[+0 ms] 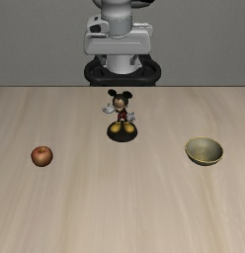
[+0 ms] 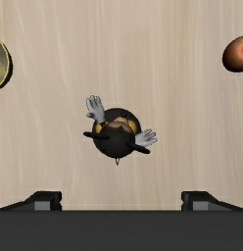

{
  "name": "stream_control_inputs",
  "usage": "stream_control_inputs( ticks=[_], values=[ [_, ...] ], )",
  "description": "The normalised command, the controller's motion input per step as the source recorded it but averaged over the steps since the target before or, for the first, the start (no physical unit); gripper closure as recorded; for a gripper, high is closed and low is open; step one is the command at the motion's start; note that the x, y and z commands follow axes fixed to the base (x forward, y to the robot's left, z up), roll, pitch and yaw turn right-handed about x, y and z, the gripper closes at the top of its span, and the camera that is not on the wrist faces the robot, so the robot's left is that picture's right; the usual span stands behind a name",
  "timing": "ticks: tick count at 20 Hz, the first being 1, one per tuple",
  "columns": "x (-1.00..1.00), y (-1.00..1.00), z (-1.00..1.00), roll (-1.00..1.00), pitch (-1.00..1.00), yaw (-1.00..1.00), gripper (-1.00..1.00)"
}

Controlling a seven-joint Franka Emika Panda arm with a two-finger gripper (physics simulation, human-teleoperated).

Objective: Pick up the apple and put it on the bowl

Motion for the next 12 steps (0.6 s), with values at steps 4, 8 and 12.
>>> stream_control_inputs(
  ticks=[4,8,12],
  values=[
    [0.00,-1.00,0.00,0.00,0.00,0.00,-1.00],
    [0.00,-1.00,0.00,0.00,0.00,0.00,-1.00],
    [0.00,-1.00,0.00,0.00,0.00,0.00,-1.00]
  ],
)
